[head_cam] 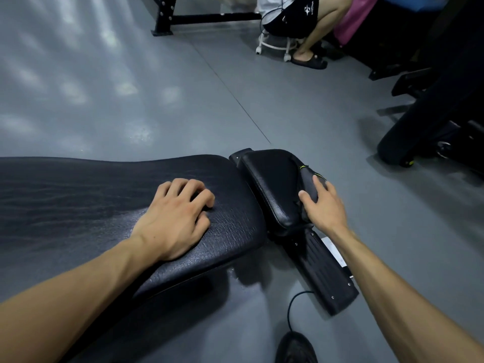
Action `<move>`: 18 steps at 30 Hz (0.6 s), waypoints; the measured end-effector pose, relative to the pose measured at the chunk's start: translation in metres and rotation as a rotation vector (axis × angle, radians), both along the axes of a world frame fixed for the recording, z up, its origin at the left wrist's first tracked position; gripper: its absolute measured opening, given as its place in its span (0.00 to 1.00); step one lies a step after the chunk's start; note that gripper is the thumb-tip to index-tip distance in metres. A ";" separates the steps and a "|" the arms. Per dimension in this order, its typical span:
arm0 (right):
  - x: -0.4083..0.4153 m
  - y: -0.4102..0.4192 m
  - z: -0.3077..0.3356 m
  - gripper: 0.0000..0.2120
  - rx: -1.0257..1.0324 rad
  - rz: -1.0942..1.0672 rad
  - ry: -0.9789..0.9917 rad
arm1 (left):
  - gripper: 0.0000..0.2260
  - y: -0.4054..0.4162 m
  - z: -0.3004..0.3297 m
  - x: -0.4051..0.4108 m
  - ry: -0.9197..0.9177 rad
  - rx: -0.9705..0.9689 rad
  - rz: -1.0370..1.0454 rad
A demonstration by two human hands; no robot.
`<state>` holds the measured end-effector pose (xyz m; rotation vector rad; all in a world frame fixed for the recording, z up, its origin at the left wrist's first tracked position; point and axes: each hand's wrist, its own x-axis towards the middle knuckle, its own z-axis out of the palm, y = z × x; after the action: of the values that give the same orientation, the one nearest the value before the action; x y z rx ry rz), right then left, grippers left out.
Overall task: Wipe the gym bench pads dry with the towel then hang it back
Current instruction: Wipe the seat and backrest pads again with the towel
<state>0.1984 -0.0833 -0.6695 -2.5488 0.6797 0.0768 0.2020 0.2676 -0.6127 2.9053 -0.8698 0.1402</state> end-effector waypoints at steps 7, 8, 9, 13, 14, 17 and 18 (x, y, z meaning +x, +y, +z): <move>-0.050 0.053 0.023 0.37 -0.277 0.401 0.127 | 0.10 0.000 0.002 0.000 0.004 -0.001 -0.008; -0.045 0.048 0.028 0.38 -0.260 0.421 0.174 | 0.10 0.000 0.003 0.000 -0.001 -0.003 -0.008; -0.038 0.043 0.032 0.40 -0.241 0.446 0.218 | 0.10 0.001 0.004 0.000 -0.004 -0.005 -0.007; -0.017 0.028 0.048 0.43 -0.279 0.559 0.363 | 0.12 0.001 0.008 -0.006 0.027 0.021 0.007; -0.012 0.026 0.053 0.43 -0.297 0.588 0.379 | 0.14 0.002 0.010 -0.008 0.045 0.028 0.010; 0.000 0.027 0.069 0.42 -0.331 0.640 0.394 | 0.26 0.005 0.025 -0.012 0.165 0.090 -0.013; 0.002 0.028 0.074 0.40 -0.322 0.628 0.399 | 0.31 0.010 0.032 -0.017 0.218 0.111 -0.029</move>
<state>0.2008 -0.0551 -0.5956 -2.9975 -0.0126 0.7557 0.1852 0.2778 -0.5806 2.9339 -0.9073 -0.2299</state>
